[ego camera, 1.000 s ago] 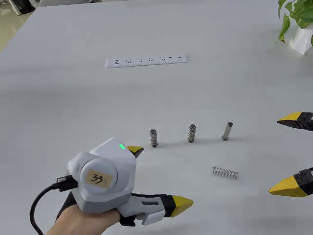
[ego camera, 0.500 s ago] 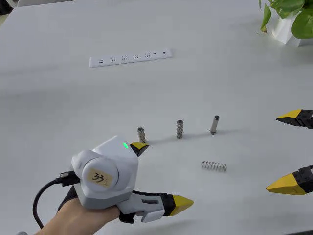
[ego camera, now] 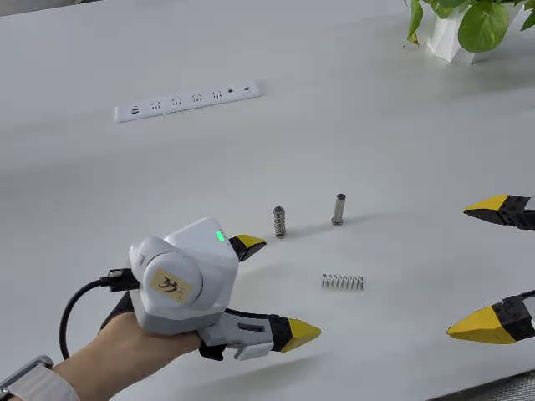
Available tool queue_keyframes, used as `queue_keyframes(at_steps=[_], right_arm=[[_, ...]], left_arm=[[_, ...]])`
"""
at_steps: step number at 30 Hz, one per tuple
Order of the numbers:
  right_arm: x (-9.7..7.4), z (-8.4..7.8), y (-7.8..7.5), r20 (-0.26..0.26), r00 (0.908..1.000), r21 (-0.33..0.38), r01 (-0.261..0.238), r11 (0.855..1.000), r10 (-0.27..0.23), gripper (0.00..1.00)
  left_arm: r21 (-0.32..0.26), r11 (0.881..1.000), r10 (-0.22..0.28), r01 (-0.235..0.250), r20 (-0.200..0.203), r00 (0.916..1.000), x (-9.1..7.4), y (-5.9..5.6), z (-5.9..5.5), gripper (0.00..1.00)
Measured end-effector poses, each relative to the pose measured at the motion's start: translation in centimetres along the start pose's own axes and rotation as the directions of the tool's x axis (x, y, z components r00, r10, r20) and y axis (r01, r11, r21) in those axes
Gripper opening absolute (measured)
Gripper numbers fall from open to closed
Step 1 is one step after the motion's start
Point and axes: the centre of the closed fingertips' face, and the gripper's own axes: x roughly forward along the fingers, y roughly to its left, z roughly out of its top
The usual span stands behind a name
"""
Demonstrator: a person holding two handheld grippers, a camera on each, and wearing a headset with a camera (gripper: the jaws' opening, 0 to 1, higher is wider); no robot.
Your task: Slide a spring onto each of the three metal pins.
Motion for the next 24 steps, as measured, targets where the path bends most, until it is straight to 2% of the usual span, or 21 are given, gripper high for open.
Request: queue_keyframes(at_steps=[7, 11, 16, 21, 24], right_arm=[[-0.2, -0.5, -0.2, 0.002, 0.9999, 0.024, 0.010, 1.000, -0.010, 0.92], [-0.2, -0.8, -0.2, -0.001, 0.9999, 0.036, 0.011, 0.999, -0.011, 0.91], [-0.2, -0.7, -0.2, 0.007, 0.9998, 0.054, 0.018, 0.998, -0.019, 0.91], [-0.2, -1.0, -0.1, 0.001, 0.9998, 0.065, 0.019, 0.998, -0.019, 0.90], [-0.2, -1.1, 0.0, 0.001, 0.9998, 0.069, 0.021, 0.997, -0.021, 0.90]], left_arm=[[0.044, 0.998, -0.035, 0.036, -0.015, 0.9993, 1.8, 0.3, 0.3, 0.59], [0.060, 0.996, -0.062, 0.063, -0.019, 0.9979, 2.5, 0.2, 0.4, 0.47], [0.067, 0.995, -0.077, 0.079, -0.024, 0.9967, 3.5, 0.2, 0.4, 0.39], [0.089, 0.989, -0.112, 0.116, -0.047, 0.9926, 4.4, -0.1, 0.0, 0.31], [0.097, 0.988, -0.115, 0.120, -0.059, 0.9916, 4.9, 0.2, -0.1, 0.28]])
